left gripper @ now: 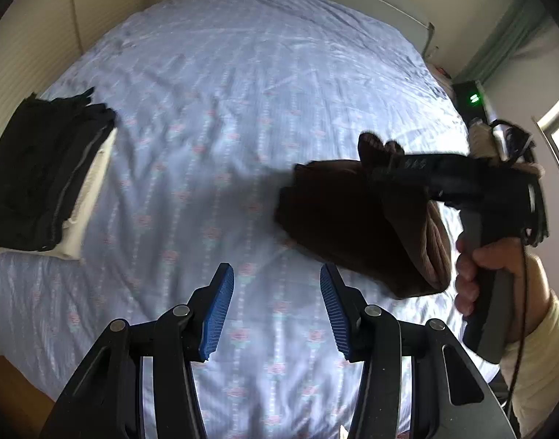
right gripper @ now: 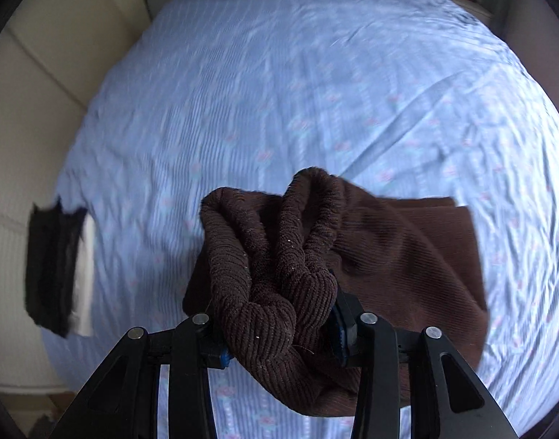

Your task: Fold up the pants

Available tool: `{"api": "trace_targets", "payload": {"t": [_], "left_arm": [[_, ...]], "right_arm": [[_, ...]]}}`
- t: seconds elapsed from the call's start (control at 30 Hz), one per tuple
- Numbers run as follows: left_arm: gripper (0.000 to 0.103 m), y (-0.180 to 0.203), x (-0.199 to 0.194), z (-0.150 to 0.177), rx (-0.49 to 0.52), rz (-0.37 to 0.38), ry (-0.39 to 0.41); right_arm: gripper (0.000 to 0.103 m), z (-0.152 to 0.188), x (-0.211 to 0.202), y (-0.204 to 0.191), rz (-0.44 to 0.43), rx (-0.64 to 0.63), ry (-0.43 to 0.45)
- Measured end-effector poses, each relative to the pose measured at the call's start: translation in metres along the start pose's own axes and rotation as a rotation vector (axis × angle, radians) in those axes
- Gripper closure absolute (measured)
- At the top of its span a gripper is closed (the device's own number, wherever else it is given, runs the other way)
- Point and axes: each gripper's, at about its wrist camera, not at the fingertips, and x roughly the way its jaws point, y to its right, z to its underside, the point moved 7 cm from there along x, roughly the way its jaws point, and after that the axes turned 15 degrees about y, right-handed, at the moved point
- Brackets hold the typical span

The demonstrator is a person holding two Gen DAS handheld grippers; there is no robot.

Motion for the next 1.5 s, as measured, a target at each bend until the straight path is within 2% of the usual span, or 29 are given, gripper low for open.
{"api": "trace_targets", "payload": {"t": [0.1, 0.17, 0.2, 0.37, 0.43, 0.6, 0.67, 0.7, 0.83, 0.9, 1.03, 1.1, 1.17, 1.37, 1.5], "left_arm": [[0.053, -0.016, 0.001, -0.006, -0.006, -0.015, 0.007], [0.045, -0.026, 0.001, -0.011, -0.010, -0.029, 0.017], [0.044, -0.029, 0.003, -0.013, -0.012, -0.033, 0.021], [0.041, -0.040, 0.004, -0.027, -0.013, -0.049, 0.039], [0.039, -0.042, 0.004, -0.032, -0.008, -0.055, 0.047], [0.036, -0.045, 0.002, -0.046, -0.012, -0.074, 0.066], [0.032, -0.045, -0.001, -0.051, -0.021, -0.079, 0.077], [0.032, -0.044, -0.001, -0.053, -0.024, -0.081, 0.078], [0.032, -0.037, -0.001, -0.061, -0.008, -0.087, 0.082], [0.032, -0.026, 0.000, -0.063, 0.016, -0.075, 0.082], [0.028, 0.003, 0.006, -0.062, 0.076, -0.046, 0.076], [0.028, 0.022, 0.014, -0.059, 0.100, -0.018, 0.059], [0.027, 0.047, 0.025, -0.056, 0.136, 0.019, 0.036], [0.021, 0.113, 0.071, -0.057, 0.255, 0.122, -0.018], [0.019, 0.136, 0.118, -0.060, 0.244, 0.125, -0.105]], "right_arm": [[0.049, 0.011, 0.011, -0.020, 0.023, -0.044, -0.041], [0.035, 0.015, 0.011, -0.029, -0.004, -0.043, -0.057], [0.034, 0.016, 0.011, -0.033, -0.021, -0.036, -0.062], [0.032, 0.024, 0.001, -0.043, -0.022, -0.041, -0.075], [0.028, 0.027, -0.007, -0.047, -0.038, -0.044, -0.087], [0.026, 0.025, -0.029, -0.053, -0.061, -0.041, -0.074], [0.026, 0.026, -0.048, -0.056, -0.178, 0.021, -0.084], [0.026, 0.027, -0.054, -0.058, -0.208, 0.040, -0.088], [0.026, 0.028, -0.087, -0.055, -0.261, 0.032, -0.044], [0.026, 0.029, -0.104, -0.034, -0.265, 0.061, -0.010], [0.026, 0.034, -0.120, 0.034, -0.189, 0.169, 0.044], [0.026, 0.036, -0.124, 0.066, -0.162, 0.228, 0.058], [0.026, 0.041, -0.124, 0.108, -0.100, 0.289, 0.072], [0.026, 0.065, -0.105, 0.184, -0.041, 0.484, 0.040], [0.026, 0.080, -0.086, 0.212, -0.028, 0.550, 0.003]]}}
